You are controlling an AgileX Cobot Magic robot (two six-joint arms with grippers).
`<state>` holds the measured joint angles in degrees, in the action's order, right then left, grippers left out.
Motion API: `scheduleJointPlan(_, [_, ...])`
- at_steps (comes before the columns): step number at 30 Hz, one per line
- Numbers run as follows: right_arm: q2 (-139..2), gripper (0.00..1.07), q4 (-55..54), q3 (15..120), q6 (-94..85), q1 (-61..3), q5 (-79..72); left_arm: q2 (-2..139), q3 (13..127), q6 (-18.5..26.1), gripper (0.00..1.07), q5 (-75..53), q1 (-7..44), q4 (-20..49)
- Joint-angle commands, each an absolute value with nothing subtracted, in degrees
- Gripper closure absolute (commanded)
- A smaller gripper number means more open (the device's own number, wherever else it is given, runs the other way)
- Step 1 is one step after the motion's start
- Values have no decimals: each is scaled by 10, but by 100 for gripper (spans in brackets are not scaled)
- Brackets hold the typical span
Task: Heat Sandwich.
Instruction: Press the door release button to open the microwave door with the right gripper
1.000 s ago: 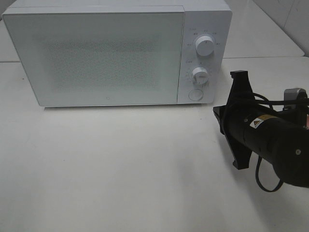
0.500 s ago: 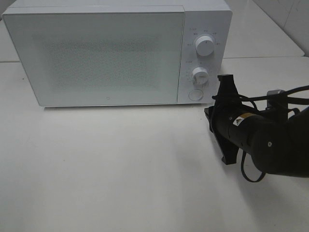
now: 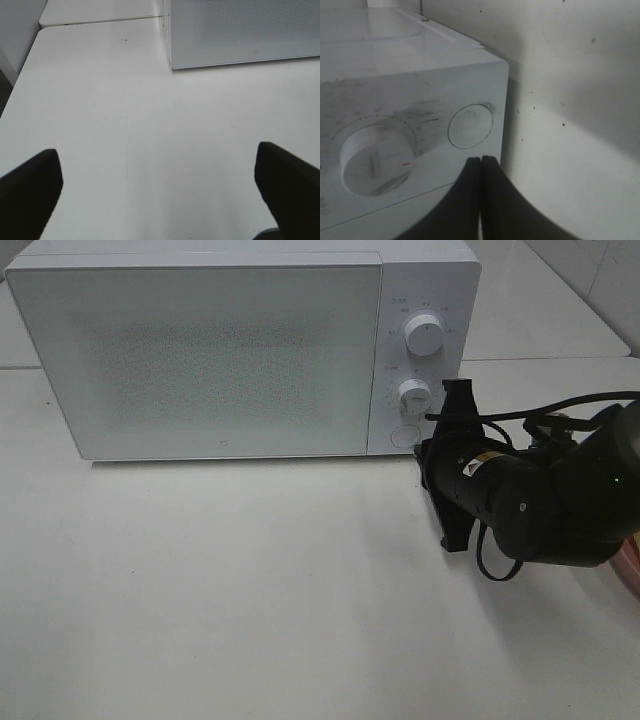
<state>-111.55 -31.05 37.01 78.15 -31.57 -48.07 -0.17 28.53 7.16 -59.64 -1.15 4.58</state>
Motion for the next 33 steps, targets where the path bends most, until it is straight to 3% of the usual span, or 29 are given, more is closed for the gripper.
scheduleJointPlan(1, [-1129, 107, -302, 388, 786, -313, -487, -17, 284, 67, 7, -594, -12, 48])
scheduleJointPlan(15, [-1172, 107, -277, 445, 784, -274, -457, -17, 284, 67, 7, -594, -12, 48])
scheduleJointPlan(33, [-1199, 107, -269, 488, 798, -273, -450, -17, 284, 67, 7, -594, -12, 48])
